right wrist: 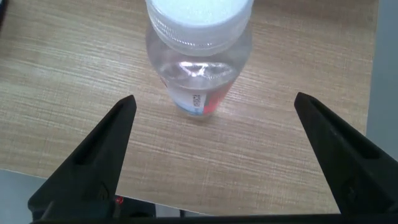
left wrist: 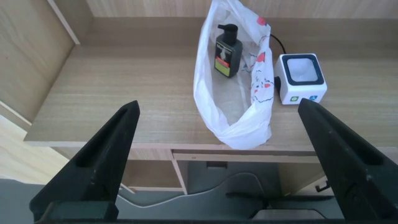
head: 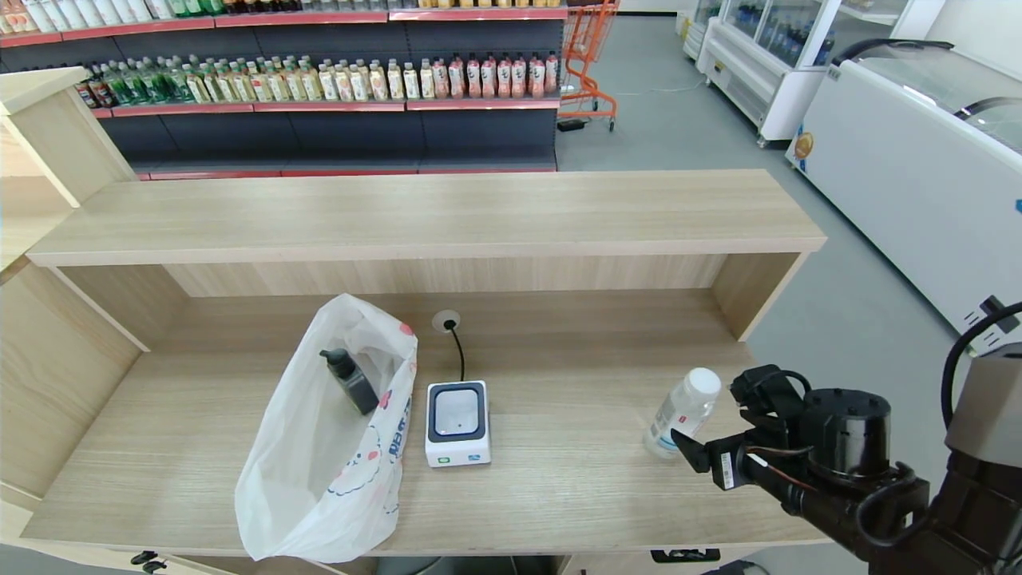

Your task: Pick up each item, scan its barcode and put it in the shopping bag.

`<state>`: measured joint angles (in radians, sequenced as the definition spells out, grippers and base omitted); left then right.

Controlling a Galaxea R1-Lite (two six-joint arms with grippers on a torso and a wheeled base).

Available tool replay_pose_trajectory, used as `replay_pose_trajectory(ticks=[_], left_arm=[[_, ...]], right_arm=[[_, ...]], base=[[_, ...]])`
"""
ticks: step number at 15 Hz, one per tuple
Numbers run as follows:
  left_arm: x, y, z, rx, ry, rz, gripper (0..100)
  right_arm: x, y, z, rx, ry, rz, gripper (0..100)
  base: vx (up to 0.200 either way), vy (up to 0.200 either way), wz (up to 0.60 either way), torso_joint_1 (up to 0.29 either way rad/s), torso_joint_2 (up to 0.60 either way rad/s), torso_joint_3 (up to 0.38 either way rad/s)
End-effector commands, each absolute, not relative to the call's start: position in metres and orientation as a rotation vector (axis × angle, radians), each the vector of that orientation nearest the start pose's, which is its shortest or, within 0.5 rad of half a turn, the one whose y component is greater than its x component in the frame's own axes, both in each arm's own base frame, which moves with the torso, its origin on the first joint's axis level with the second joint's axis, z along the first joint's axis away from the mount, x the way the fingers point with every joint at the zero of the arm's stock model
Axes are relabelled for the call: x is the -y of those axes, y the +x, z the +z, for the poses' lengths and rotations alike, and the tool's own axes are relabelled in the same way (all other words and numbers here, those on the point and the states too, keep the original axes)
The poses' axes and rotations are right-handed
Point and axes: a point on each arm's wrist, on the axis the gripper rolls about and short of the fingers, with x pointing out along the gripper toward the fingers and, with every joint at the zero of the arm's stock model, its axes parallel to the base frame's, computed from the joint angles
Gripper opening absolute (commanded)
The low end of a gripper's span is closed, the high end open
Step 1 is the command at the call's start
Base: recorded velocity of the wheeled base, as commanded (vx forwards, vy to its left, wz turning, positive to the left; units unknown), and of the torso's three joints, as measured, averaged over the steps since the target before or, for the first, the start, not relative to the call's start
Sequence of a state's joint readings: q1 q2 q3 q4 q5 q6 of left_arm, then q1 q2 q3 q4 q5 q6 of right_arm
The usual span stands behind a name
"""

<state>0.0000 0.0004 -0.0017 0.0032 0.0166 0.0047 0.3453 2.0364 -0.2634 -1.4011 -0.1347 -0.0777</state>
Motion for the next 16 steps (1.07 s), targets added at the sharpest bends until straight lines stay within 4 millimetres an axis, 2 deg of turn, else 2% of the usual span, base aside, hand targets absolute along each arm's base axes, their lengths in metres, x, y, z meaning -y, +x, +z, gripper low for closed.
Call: replay_pose_trajectory(ticks=[1,6,16], left_arm=[[0.0,-0.023,0.076,-0.002,0.005,0.017,100],[0.0,-0.023,0.076,-0.002,0.005,0.017,100],[0.0,-0.023,0.076,-0.002,0.005,0.017,100]], right_arm=[[-0.094,0.262,0.038,-0.354,-0.168,0.245,100],[-0.108,0.277,0.032,-0.333,-0.172,0.273,100],[-0.119,0.295,0.023,-0.297,-0.169,0.288,100]], base=[[0.0,0.0,0.0,0.0,0.0,0.0],[0.0,0.0,0.0,0.0,0.0,0.0],[0.0,0.0,0.0,0.0,0.0,0.0]])
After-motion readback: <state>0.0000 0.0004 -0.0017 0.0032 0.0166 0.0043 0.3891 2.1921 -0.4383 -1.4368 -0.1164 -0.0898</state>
